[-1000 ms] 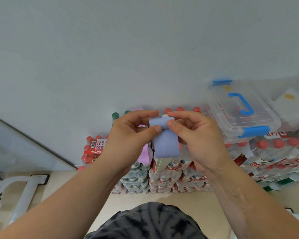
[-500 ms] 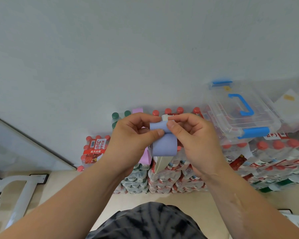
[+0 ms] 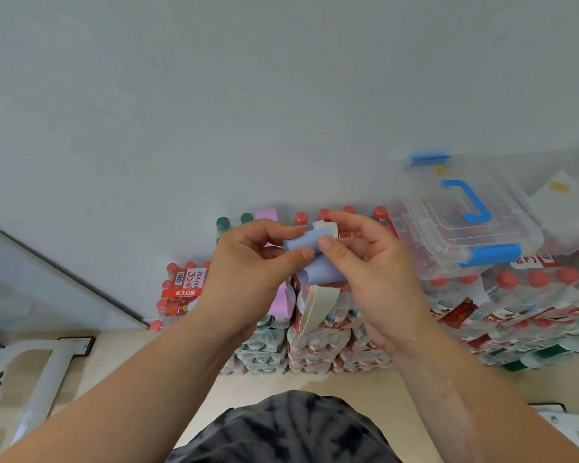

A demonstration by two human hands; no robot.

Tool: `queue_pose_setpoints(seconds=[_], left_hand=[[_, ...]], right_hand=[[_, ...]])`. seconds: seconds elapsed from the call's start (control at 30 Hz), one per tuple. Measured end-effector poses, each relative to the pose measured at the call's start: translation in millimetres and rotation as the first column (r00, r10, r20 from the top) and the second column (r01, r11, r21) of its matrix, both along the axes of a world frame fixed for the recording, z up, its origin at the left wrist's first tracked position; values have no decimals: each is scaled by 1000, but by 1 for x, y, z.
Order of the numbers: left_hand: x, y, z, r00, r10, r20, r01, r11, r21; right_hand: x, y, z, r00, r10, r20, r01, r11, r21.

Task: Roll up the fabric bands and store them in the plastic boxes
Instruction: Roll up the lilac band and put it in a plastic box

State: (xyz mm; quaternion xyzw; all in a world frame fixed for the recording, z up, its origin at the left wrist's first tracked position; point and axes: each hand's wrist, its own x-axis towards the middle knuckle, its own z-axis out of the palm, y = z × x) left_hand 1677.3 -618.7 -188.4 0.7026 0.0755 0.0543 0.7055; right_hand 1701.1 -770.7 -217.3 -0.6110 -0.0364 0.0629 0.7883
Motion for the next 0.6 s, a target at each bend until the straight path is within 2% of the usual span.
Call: queue_pose_setpoints(seconds=[0.07, 0.2, 0.33, 0.5, 0.6], left_hand=[[0, 1, -1, 1000, 19, 13, -19, 1000, 19], [0, 3, -3, 999, 39, 22, -40, 996, 80], [-2, -1, -2, 999, 3, 32, -4, 999, 41], [-4, -5, -7, 995, -53, 79, 49, 998, 50], [-5, -6, -13, 986, -111, 122, 100, 991, 92]], right_hand=[[0, -1, -1, 1000, 17, -8, -17, 999, -44], [-1, -2, -6, 995, 46, 93, -30, 985, -169], [-4, -6, -1, 992, 28, 119, -13, 992, -127], [-9, -10, 2, 999, -35, 13, 35, 999, -29], [-12, -11, 4, 996, -91, -4, 90, 993, -81]])
